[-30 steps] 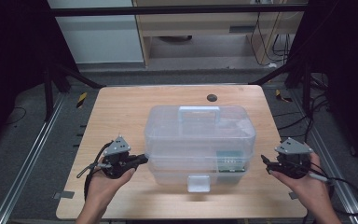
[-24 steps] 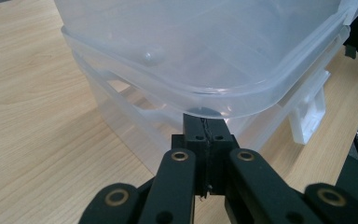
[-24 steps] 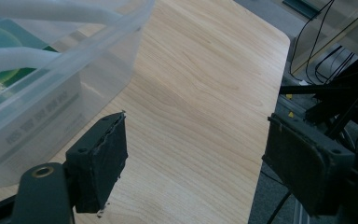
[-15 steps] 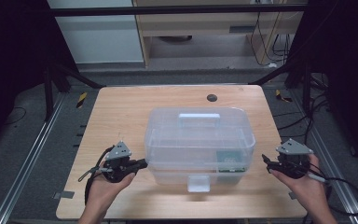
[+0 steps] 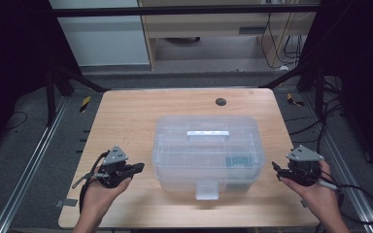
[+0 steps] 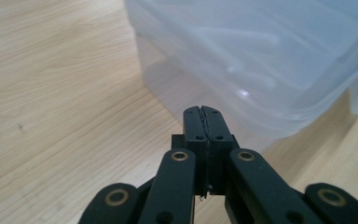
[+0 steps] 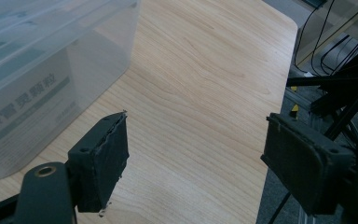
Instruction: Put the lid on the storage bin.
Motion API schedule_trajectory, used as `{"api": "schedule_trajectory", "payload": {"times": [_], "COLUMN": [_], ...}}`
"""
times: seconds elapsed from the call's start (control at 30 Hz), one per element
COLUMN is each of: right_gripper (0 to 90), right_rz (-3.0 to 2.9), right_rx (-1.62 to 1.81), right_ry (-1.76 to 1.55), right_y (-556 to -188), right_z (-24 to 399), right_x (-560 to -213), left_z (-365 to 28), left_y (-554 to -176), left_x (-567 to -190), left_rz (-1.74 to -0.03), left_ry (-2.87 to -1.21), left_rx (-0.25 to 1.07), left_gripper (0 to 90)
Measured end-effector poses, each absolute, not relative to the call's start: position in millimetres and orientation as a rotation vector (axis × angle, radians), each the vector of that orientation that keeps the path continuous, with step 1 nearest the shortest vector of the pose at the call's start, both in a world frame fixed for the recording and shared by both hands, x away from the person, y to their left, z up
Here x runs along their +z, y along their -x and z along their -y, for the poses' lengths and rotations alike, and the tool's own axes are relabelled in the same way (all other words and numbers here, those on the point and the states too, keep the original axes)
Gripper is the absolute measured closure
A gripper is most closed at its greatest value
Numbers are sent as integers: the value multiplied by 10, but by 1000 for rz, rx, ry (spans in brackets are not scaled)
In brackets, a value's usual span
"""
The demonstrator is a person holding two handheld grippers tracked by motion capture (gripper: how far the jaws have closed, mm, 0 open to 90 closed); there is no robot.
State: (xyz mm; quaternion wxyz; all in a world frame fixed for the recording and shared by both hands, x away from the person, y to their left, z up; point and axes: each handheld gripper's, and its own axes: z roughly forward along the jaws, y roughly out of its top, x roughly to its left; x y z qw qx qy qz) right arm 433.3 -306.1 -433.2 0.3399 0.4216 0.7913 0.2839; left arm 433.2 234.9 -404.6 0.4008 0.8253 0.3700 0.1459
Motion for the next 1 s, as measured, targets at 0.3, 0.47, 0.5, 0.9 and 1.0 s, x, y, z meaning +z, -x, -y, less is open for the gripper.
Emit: {"api": "schedule_trajectory", "payload": {"times": [0.3, 0.47, 0.5, 0.9, 1.0], "right_gripper": [228, 232, 233, 224, 222], "right_rz": [-2061, -2059, -2058, -2034, -2018], "right_rx": [741, 750, 753, 773, 792], "right_ry": [-1124, -1145, -1152, -1235, -1280], "right_y": [-4447, -4550, -4573, -4911, -5009], "right_z": [3065, 3059, 3056, 3111, 3138], "right_x": [-4412, -4466, -4478, -4572, -4606], "left_z": [-2533, -2562, -2567, -2691, -2726], "left_y": [-4546, -4680, -4708, -5211, -5304], "left_x": [-4202, -4267, -4276, -4541, -4629], "left_rz": [-1019, -1047, -1052, -1187, -1219], "left_ry": [-2098, -2109, -2107, -2023, -2027], "left_rx": [448, 486, 498, 647, 636], "left_gripper": [900, 900, 900, 265, 186]}}
